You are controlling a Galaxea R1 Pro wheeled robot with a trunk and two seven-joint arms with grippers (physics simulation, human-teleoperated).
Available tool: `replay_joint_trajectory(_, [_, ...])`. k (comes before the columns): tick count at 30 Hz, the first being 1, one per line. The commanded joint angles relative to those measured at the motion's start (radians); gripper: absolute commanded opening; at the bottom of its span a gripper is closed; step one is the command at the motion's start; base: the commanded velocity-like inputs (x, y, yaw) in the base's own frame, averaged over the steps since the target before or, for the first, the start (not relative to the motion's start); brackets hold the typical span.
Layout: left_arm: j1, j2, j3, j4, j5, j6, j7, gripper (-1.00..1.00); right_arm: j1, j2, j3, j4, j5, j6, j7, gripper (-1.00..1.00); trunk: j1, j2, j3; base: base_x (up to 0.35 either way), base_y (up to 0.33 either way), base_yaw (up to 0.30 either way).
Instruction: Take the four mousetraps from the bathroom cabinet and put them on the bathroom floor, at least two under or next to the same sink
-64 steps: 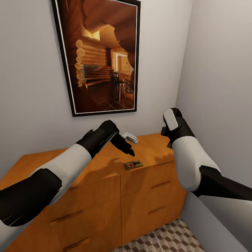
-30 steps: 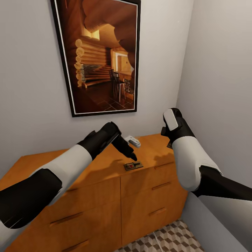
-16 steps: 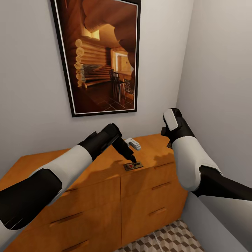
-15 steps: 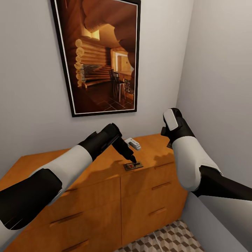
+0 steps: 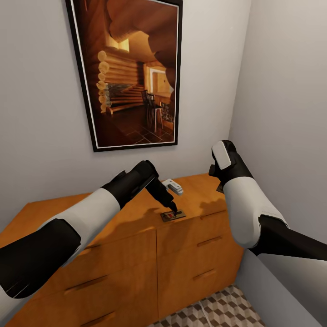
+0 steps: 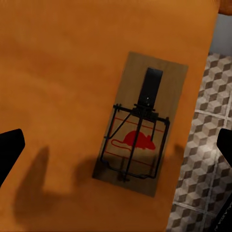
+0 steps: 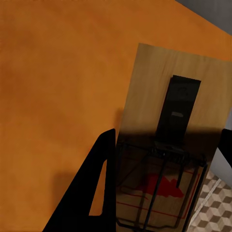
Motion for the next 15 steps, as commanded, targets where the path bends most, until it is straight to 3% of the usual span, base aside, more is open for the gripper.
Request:
replay_joint_trajectory(1, [-0.001, 0.000, -0.001, -0.001, -0.006, 0.004, -0.006, 1.00, -0.001, 0.001, -0.003, -0.001, -0.012, 0.002, -0.008, -1.00, 0.000, -0.001, -0.001, 0.039, 0.000, 0.000])
replay_joint_trajectory(8, [-0.001, -0.002, 0.000, 0.000, -0.006, 0.004, -0.005, 1.00, -0.001, 0.001, -0.003, -0.001, -0.012, 0.002, -0.008, -1.00, 0.000, -0.001, -0.001, 0.128, 0.000, 0.000])
replay_joint_trajectory(15, [-0.001, 0.000, -0.001, -0.004, -0.004, 0.004, -0.006, 1.00, -0.001, 0.001, -0.003, 0.000, -0.012, 0.002, -0.008, -1.00, 0.000, -0.001, -0.001, 0.027, 0.000, 0.000])
